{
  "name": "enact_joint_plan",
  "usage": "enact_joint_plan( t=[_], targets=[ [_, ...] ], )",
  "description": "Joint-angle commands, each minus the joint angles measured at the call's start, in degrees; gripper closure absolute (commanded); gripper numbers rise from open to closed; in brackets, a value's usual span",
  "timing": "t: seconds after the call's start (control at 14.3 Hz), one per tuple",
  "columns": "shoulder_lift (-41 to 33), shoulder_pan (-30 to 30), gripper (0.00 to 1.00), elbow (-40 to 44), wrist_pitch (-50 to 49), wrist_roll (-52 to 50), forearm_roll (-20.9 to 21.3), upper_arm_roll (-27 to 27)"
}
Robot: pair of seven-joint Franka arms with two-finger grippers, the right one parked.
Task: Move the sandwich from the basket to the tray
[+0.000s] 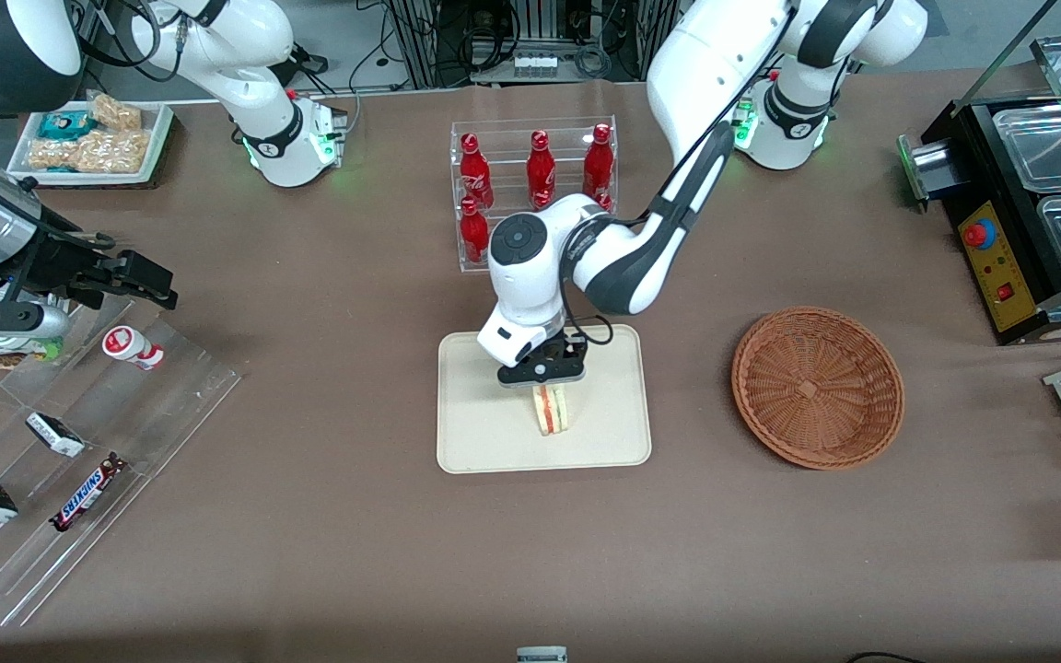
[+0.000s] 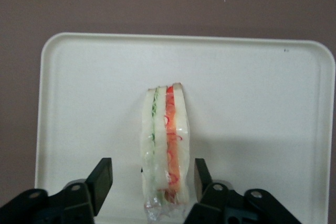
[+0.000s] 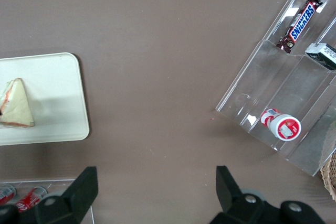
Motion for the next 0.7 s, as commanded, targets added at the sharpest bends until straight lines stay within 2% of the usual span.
enact_joint_plan(
  t=[0.0,0.14,0.28,0.42,0.63],
  targets=[
    [-8.2,3.7,0.00,-1.4,-7.7,-0.3,0.6,-0.1],
    [-15.2,10.2,0.00,-1.4,-14.4,-0.9,-0.9,-0.3],
    [-20.9,15.9,0.00,-1.4,-21.2,-1.1,-4.3,-0.2],
    [-26.3,22.3,0.00,-1.5,-28.5,0.6,-4.7,-0.2],
    [-35.4,30.4,0.00,-8.3,-32.4,13.3,-7.1,-0.2]
  ],
)
